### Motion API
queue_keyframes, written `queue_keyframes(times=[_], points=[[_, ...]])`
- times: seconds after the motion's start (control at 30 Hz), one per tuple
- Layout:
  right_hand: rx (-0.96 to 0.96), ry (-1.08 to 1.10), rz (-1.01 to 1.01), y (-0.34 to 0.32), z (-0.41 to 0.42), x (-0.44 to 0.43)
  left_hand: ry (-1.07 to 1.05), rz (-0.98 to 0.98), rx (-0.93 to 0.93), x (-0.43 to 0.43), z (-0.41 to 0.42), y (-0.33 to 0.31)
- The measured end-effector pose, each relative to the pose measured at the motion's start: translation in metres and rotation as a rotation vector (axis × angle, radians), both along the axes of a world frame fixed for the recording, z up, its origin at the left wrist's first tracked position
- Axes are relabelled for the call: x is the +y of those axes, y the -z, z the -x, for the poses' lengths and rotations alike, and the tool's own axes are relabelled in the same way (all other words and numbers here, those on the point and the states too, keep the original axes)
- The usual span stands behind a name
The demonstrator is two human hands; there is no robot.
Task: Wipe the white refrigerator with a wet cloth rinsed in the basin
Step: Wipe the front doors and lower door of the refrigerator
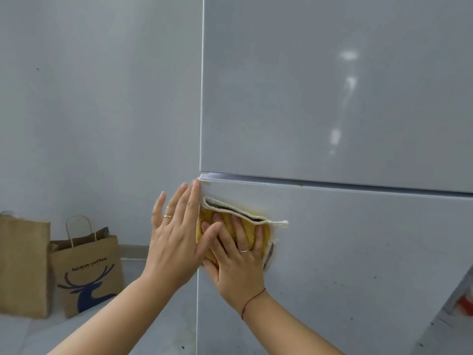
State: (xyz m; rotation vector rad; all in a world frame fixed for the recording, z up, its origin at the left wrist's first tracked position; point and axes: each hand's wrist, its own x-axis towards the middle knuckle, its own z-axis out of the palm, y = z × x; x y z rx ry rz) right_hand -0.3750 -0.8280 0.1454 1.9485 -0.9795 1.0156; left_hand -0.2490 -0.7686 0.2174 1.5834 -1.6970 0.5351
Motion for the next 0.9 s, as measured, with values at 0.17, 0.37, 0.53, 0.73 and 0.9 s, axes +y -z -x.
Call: queue_keyframes(times=[0.17, 0.37, 0.53, 0.73, 0.9], points=[[-0.046, -0.084, 0.054, -0.019, 0.012, -0.002, 0.114, 0.057, 0.162, -0.002, 0.007, 0.005], [-0.219, -0.028, 0.124, -0.066, 0.033, -0.018, 0.152, 0.075, 0.272, -0.013, 0.014, 0.017], [-0.162, -0.012, 0.191, -0.07, 0.073, -0.03, 0.137, 0.1, 0.353, -0.019, 0.028, 0.021], [-0.206, 0.105, 0.24, -0.061, 0.182, -0.056, 0.139, 0.133, 0.407, -0.024, 0.039, 0.023], [-0.217, 0.154, 0.226, -0.06, 0.241, -0.067, 0.081, 0.088, 0.469, -0.028, 0.05, 0.022]])
